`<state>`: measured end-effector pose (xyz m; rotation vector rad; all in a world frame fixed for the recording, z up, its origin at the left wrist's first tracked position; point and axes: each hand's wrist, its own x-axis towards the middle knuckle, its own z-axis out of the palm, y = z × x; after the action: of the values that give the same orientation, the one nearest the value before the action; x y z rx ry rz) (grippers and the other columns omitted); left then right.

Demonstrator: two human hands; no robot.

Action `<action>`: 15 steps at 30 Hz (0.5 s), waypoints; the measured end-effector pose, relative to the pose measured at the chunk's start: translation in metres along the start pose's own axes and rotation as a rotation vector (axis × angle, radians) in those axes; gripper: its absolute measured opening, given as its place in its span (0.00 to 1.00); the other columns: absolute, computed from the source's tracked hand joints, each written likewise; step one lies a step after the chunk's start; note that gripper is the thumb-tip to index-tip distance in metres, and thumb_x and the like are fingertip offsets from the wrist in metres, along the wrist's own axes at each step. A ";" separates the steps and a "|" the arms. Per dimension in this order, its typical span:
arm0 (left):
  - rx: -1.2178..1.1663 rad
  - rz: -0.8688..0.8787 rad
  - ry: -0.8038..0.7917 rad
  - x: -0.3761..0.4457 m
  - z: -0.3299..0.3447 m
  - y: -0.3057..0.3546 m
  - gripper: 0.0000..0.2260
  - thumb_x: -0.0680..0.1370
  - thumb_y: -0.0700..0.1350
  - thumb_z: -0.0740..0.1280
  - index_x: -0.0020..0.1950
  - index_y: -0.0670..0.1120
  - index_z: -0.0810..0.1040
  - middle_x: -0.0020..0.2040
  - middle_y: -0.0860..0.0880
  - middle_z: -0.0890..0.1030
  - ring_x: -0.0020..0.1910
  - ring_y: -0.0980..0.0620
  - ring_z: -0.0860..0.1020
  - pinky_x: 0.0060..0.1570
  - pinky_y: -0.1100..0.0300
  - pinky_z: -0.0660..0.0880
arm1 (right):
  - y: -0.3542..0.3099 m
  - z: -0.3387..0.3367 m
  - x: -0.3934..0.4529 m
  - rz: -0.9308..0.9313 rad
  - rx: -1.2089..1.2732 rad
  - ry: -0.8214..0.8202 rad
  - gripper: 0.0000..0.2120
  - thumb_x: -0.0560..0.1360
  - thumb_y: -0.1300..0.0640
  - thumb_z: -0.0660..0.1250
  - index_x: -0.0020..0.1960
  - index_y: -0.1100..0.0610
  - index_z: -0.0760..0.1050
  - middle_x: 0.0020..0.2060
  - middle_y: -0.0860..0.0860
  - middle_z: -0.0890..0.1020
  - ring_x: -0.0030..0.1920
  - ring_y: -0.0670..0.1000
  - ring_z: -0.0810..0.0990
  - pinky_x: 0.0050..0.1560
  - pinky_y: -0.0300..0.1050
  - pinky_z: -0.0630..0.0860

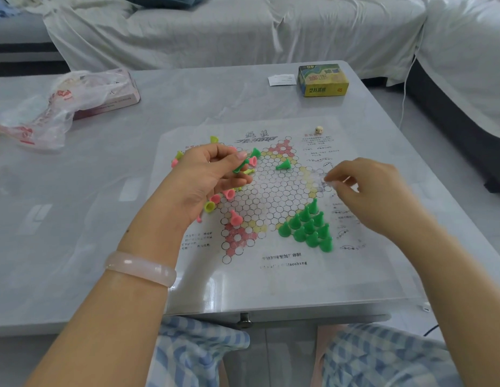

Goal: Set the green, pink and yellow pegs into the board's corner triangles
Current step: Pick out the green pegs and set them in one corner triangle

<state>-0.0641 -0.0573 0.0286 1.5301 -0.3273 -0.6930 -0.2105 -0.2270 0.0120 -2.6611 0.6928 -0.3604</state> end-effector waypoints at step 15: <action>0.028 0.014 -0.012 0.003 0.000 -0.006 0.04 0.76 0.35 0.64 0.47 0.39 0.77 0.42 0.42 0.82 0.37 0.51 0.83 0.38 0.67 0.79 | -0.007 0.009 0.001 -0.091 -0.011 -0.125 0.07 0.75 0.55 0.63 0.50 0.51 0.78 0.42 0.47 0.78 0.46 0.48 0.76 0.47 0.42 0.71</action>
<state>-0.0627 -0.0588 0.0223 1.5488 -0.3579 -0.6891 -0.2038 -0.2195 0.0074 -2.7042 0.5381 -0.2127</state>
